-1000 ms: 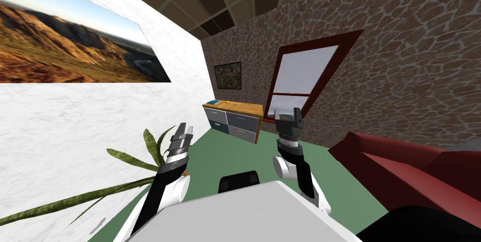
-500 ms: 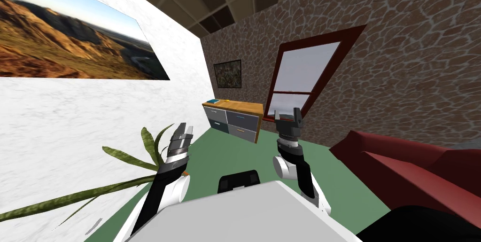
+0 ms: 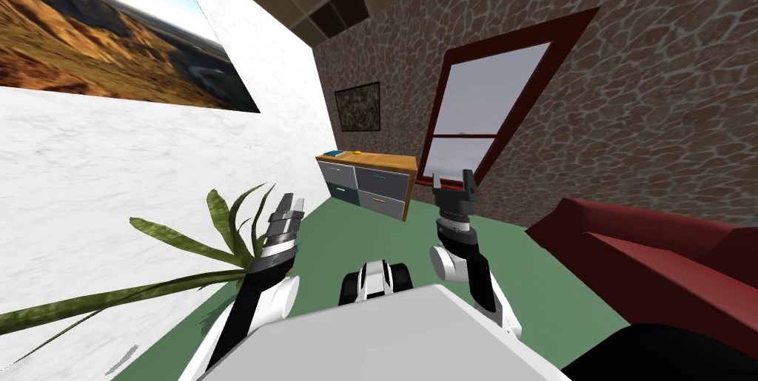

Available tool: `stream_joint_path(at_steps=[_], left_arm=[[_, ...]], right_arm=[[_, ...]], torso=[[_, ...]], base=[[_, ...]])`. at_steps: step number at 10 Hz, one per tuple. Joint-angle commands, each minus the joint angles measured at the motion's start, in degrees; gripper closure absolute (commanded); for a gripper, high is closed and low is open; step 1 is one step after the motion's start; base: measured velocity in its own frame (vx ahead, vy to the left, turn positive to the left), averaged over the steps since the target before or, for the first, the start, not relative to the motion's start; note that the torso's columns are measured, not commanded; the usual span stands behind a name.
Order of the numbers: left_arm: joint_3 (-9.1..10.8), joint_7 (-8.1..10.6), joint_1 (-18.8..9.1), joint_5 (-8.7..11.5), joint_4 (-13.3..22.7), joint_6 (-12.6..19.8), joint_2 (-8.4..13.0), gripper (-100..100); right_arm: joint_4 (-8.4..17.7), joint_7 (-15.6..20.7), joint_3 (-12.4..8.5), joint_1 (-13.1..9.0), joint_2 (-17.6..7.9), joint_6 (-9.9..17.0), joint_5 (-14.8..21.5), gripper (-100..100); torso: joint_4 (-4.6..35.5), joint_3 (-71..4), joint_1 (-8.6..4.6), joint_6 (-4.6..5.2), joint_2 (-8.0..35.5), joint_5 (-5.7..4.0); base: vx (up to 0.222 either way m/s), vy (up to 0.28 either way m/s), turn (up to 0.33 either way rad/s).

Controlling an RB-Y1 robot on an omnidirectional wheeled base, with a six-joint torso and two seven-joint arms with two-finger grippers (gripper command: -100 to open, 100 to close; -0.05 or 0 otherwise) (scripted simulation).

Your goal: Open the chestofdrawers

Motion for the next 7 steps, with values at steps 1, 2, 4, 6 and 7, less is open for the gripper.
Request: stream_joint_path(at_steps=[1, 2, 4, 6, 7], left_arm=[[-0.64, -0.02, -1.2, -0.2, 2.2, 0.9, 3.1, -100], [-0.88, -0.03, -1.7, -0.3, 3.1, 1.3, 3.6, -100], [-1.77, -0.06, -3.5, -0.7, 6.2, 2.6, 4.7, -100], [-2.80, -0.10, -5.5, -1.0, 9.8, 4.0, 5.0, -100], [-2.80, -0.10, -5.5, -1.0, 9.8, 4.0, 5.0, -100]], right_arm=[[0.0, 0.0, 0.0, 0.0, 0.0, 0.0, 0.0, 0], [0.0, 0.0, 0.0, 0.0, 0.0, 0.0, 0.0, 0], [0.0, 0.0, 0.0, 0.0, 0.0, 0.0, 0.0, 0], [0.0, 0.0, 0.0, 0.0, 0.0, 0.0, 0.0, 0], [0.0, 0.0, 0.0, 0.0, 0.0, 0.0, 0.0, 0]], torso=[[1.9, -4.0, -0.06, 0.01, 1.8, -0.01], [2.4, -5.2, -0.08, 0.01, 2.3, -0.02], [2.6, -5.4, -0.03, 0.00, 2.6, -0.01], [2.6, -5.5, -0.08, -0.01, 2.5, -0.03], [2.6, -5.5, -0.02, 0.00, 2.5, -0.01]], base=[[0.075, -0.037, -0.078], [0.085, -0.051, -0.068], [0.092, -0.063, -0.089], [0.172, -0.083, -0.104], [0.121, -0.044, -0.051]])
